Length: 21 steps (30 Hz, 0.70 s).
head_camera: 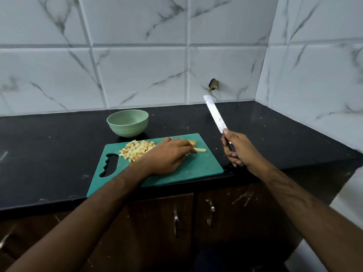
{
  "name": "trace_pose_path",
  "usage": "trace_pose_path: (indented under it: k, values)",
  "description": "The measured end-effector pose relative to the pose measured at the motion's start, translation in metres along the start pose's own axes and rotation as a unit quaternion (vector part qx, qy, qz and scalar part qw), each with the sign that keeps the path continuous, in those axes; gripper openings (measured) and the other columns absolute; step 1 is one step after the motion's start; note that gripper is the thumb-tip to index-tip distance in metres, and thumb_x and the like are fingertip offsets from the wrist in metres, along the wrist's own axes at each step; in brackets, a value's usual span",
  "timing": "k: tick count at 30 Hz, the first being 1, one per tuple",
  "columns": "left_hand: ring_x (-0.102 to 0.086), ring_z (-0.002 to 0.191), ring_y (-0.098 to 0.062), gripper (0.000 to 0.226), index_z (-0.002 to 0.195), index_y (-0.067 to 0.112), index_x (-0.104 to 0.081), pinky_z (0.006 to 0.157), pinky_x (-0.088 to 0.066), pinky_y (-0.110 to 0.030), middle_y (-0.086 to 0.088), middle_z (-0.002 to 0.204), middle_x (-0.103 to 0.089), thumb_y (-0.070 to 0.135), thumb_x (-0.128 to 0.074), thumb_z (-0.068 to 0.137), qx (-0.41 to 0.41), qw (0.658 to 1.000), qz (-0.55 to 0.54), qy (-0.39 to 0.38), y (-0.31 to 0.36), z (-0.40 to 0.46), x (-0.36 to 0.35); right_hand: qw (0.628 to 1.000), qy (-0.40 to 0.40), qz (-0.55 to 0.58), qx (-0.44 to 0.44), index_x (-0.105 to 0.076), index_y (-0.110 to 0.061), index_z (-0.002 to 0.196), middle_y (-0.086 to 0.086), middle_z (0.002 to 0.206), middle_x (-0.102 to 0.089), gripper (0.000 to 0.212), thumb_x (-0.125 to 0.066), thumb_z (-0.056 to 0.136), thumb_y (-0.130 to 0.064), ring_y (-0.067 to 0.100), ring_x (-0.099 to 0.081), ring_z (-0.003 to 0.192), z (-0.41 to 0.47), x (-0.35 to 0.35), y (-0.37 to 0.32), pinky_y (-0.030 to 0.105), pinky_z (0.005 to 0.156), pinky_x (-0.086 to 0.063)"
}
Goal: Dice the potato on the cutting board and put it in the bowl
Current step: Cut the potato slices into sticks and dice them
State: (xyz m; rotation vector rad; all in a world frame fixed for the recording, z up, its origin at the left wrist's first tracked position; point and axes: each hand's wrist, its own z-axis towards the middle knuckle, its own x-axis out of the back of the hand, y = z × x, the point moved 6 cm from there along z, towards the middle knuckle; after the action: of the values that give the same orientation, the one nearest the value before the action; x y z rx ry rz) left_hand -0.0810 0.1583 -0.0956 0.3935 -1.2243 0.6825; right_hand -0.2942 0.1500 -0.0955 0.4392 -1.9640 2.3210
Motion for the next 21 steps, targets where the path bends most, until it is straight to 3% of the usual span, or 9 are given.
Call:
trace_pose_path:
  k: [3,7,13,17,21]
  values:
    - [-0.052,0.126,-0.016,0.037,0.136,0.025,-0.061,0.084,-0.027,-0.031,0.006,0.136,-0.057,0.026,-0.044,0.102,-0.013,1.0,0.014,-0.015,-0.004,0.003,-0.004,0.997,0.006,0.072,0.012,-0.048,-0.014,0.078,0.003,0.05,-0.03,0.045,-0.038,0.108,-0.046,0.015,-0.024,0.032,0.011,0.0,0.009,0.025,0.039,-0.025]
    - [-0.061,0.104,-0.016,0.045,0.121,0.028,-0.072,0.077,-0.038,-0.036,0.009,0.115,-0.066,0.042,-0.035,0.1,-0.012,0.997,0.068,0.021,-0.017,-0.015,0.006,0.995,-0.004,0.097,0.02,-0.048,-0.013,0.078,0.004,0.049,-0.03,0.045,-0.039,0.108,-0.046,0.014,-0.023,0.031,0.013,0.001,0.016,0.026,0.039,-0.022]
    - [-0.061,0.091,-0.017,0.031,0.094,0.032,-0.078,0.076,-0.031,-0.035,0.014,0.095,-0.067,0.047,-0.05,0.093,0.045,0.989,0.115,0.08,-0.05,-0.042,0.026,0.997,-0.016,0.071,0.019,-0.049,-0.014,0.078,0.004,0.05,-0.03,0.047,-0.037,0.108,-0.048,0.016,-0.023,0.033,0.014,-0.002,0.019,0.027,0.043,-0.024]
    - [-0.061,0.087,-0.022,0.004,0.086,0.03,-0.077,0.076,-0.031,-0.037,0.008,0.088,-0.065,0.031,-0.079,0.083,0.107,0.98,0.121,0.119,-0.059,-0.043,0.039,0.998,-0.016,0.065,0.022,-0.049,-0.013,0.079,0.004,0.05,-0.031,0.046,-0.037,0.108,-0.048,0.017,-0.023,0.033,0.013,-0.004,0.019,0.027,0.043,-0.024]
    - [-0.061,0.089,-0.022,0.013,0.097,0.029,-0.076,0.076,-0.024,-0.035,0.008,0.09,-0.066,0.024,-0.068,0.088,0.135,0.975,0.101,0.142,-0.045,-0.03,0.036,0.996,-0.023,0.086,0.029,-0.049,-0.014,0.078,0.004,0.05,-0.031,0.046,-0.039,0.107,-0.048,0.016,-0.023,0.032,0.014,-0.003,0.02,0.025,0.041,-0.024]
